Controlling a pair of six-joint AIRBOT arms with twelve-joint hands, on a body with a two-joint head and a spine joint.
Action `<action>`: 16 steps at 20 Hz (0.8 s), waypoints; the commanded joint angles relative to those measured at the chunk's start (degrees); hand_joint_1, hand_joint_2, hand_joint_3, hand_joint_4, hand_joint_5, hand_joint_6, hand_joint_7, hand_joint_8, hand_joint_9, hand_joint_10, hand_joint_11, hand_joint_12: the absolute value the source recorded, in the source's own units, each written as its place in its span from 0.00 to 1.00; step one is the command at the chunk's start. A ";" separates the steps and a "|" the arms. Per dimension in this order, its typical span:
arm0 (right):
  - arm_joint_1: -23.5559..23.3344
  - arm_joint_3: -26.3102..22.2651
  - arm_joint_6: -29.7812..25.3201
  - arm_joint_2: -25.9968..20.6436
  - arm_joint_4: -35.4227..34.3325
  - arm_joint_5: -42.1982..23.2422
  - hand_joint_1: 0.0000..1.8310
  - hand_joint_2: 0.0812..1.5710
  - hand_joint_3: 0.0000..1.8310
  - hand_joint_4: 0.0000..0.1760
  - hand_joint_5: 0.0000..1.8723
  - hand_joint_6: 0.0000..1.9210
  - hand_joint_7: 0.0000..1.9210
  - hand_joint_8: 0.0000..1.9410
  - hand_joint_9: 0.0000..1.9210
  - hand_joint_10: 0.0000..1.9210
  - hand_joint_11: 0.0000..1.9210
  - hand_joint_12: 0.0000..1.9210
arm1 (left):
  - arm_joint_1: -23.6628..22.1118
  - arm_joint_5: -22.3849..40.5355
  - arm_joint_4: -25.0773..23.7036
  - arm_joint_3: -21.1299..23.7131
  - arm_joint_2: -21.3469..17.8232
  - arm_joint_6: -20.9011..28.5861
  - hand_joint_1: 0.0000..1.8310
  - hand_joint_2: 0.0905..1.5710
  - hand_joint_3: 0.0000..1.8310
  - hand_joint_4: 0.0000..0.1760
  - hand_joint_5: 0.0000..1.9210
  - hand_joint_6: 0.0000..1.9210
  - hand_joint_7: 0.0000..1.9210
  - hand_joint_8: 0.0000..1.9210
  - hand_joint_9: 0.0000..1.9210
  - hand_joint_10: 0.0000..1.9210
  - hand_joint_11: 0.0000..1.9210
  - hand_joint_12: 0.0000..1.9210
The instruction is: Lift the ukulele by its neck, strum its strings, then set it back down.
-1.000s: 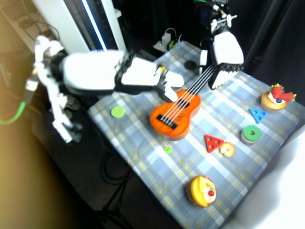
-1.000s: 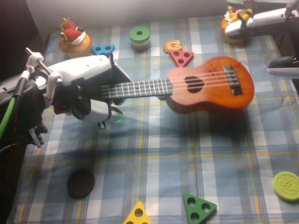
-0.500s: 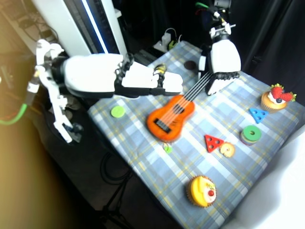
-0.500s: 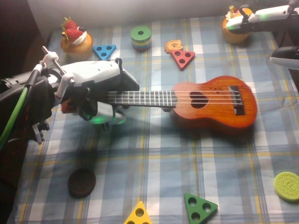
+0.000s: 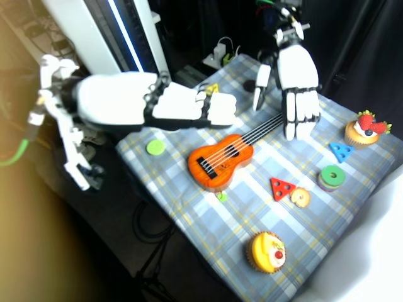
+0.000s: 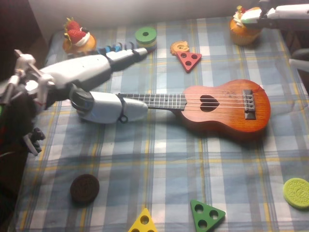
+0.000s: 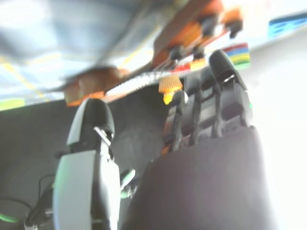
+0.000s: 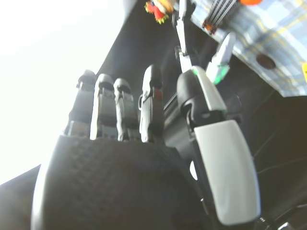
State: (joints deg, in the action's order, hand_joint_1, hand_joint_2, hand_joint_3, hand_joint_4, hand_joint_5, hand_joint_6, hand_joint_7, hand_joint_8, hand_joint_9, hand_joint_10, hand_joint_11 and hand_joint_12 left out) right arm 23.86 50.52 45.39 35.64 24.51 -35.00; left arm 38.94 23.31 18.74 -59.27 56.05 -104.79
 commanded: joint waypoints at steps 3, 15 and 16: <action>2.07 -0.84 2.14 -1.67 -6.15 -9.47 0.27 0.90 0.01 0.26 0.00 0.00 0.00 0.00 0.00 0.00 0.00 0.00 | 0.77 16.88 -5.00 1.61 -3.46 11.22 0.23 0.71 0.00 0.05 0.00 0.00 0.00 0.00 0.00 0.00 0.00 0.00; 26.07 -3.96 13.45 -0.77 -31.94 -41.89 0.26 0.77 0.00 0.18 0.00 0.00 0.00 0.00 0.00 0.00 0.00 0.11 | 12.12 56.27 -8.13 1.67 -8.16 46.63 0.15 0.80 0.01 0.46 0.00 0.00 0.00 0.00 0.00 0.00 0.00 0.00; 27.72 -4.22 13.54 -0.48 -33.24 -45.41 0.28 0.76 0.00 0.24 0.00 0.00 0.00 0.00 0.00 0.00 0.00 0.11 | 13.71 60.51 -7.13 2.03 -8.38 47.82 0.13 0.79 0.00 0.51 0.00 0.00 0.00 0.00 0.00 0.00 0.00 0.00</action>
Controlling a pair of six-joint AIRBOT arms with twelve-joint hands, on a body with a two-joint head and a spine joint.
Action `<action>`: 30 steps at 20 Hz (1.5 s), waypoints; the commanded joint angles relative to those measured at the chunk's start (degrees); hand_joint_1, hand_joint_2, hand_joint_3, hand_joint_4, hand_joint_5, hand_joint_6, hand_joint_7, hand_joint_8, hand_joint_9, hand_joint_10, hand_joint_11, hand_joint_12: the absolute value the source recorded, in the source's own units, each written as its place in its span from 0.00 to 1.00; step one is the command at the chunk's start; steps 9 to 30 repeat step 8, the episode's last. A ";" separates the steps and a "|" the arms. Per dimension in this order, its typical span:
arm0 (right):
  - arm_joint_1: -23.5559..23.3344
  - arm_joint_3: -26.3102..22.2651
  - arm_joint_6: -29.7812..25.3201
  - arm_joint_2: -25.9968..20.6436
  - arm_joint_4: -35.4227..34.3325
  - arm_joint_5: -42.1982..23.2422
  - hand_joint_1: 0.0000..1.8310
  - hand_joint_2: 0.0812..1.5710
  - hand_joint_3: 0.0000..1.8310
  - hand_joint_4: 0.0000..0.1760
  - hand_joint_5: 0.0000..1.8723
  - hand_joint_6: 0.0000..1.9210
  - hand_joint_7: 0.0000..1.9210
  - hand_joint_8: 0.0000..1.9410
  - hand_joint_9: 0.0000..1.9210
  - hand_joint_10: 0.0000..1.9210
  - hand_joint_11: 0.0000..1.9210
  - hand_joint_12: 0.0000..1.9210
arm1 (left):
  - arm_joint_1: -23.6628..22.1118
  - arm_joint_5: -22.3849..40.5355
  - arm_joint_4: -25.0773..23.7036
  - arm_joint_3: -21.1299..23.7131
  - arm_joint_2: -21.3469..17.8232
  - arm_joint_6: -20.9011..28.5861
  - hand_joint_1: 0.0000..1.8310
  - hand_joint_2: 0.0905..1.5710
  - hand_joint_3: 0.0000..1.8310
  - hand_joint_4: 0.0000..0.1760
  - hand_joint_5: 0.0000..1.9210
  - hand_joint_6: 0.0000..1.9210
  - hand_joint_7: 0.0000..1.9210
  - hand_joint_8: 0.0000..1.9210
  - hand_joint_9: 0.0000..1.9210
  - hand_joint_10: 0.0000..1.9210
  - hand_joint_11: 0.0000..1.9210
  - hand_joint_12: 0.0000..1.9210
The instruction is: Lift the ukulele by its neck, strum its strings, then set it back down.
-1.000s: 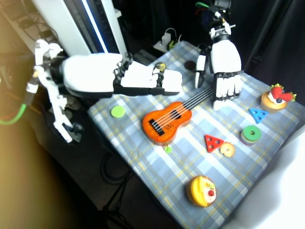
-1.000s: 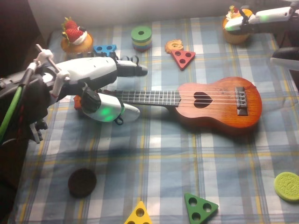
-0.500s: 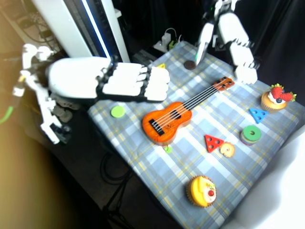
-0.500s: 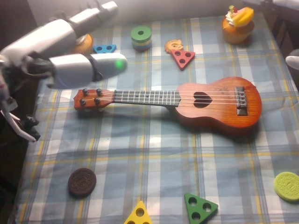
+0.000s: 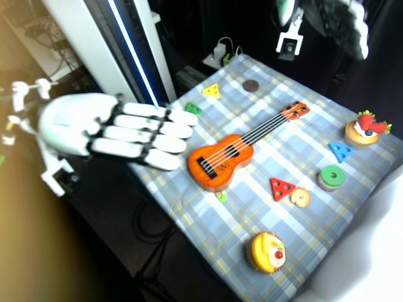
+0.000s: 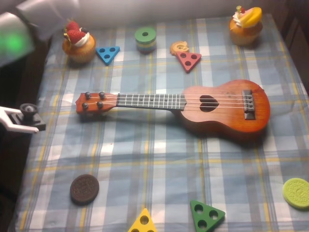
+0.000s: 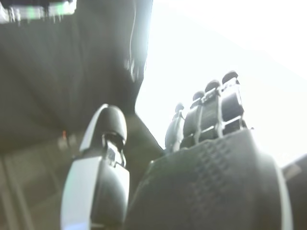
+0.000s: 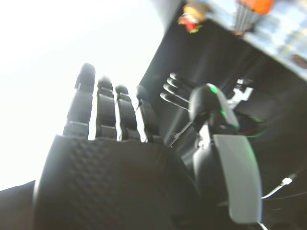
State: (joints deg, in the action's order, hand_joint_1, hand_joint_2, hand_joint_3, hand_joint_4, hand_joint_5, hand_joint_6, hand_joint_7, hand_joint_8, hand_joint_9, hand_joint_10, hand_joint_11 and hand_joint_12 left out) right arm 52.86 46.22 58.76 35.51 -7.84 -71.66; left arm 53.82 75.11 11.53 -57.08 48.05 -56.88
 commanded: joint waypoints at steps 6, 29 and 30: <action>4.58 -1.07 0.17 -0.15 -5.22 -24.25 0.26 0.75 0.00 0.18 0.00 0.00 0.00 0.00 0.00 0.00 0.00 0.01 | 2.41 24.25 1.64 0.90 -0.84 3.17 0.18 0.81 0.01 0.27 0.00 0.00 0.00 0.00 0.00 0.00 0.02 0.01; 5.91 -1.61 0.18 -0.71 -5.54 -28.66 0.20 0.76 0.01 0.00 0.00 0.00 0.00 0.00 0.00 0.00 0.04 0.02 | 1.24 24.29 -0.01 0.74 -0.87 3.59 0.24 0.84 0.00 0.27 0.08 0.08 0.03 0.01 0.05 0.00 0.00 0.06; 5.91 -1.61 0.18 -0.71 -5.54 -28.66 0.20 0.76 0.01 0.00 0.00 0.00 0.00 0.00 0.00 0.00 0.04 0.02 | 1.24 24.29 -0.01 0.74 -0.87 3.59 0.24 0.84 0.00 0.27 0.08 0.08 0.03 0.01 0.05 0.00 0.00 0.06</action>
